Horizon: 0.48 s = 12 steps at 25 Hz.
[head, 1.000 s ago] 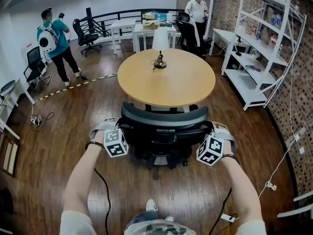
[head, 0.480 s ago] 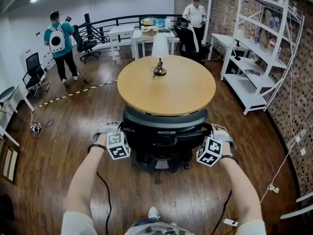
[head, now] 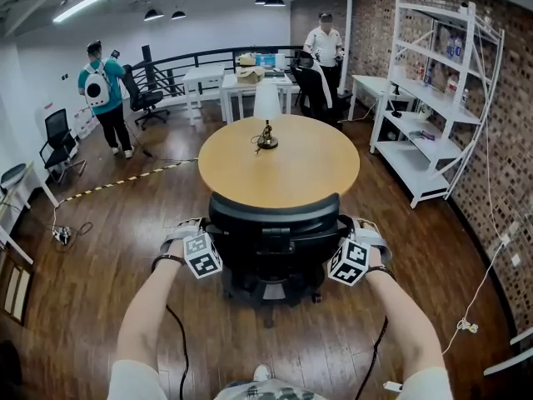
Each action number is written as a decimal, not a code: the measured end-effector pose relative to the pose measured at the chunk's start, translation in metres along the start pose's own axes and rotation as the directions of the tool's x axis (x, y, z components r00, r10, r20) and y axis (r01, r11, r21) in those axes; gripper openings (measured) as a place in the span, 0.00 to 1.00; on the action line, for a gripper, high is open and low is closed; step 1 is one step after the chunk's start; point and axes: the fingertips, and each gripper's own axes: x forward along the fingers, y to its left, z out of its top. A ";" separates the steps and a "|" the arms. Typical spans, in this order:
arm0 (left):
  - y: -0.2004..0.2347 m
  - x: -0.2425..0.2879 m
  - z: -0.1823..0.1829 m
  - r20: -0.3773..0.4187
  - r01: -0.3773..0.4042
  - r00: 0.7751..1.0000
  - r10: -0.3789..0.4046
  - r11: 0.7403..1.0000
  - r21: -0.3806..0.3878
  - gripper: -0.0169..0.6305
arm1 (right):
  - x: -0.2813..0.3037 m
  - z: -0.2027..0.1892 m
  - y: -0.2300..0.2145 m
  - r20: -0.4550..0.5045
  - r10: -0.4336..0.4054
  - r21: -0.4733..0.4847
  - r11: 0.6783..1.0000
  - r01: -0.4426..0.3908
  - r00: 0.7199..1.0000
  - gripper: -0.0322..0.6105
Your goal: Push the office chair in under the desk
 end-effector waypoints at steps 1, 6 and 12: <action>0.002 -0.003 -0.004 -0.008 -0.006 1.000 0.006 1.000 -0.014 0.51 | -0.004 0.001 -0.004 0.015 -0.016 0.024 1.000 0.015 1.000 0.59; 0.008 -0.023 -0.012 -0.014 -0.054 0.998 0.053 0.995 -0.086 0.52 | -0.024 0.003 -0.007 0.053 -0.039 0.064 0.997 0.035 0.998 0.65; 0.007 -0.050 -0.005 0.030 -0.191 0.979 0.202 0.956 -0.224 0.51 | -0.053 0.010 0.009 0.123 -0.066 0.102 0.993 0.053 0.990 0.65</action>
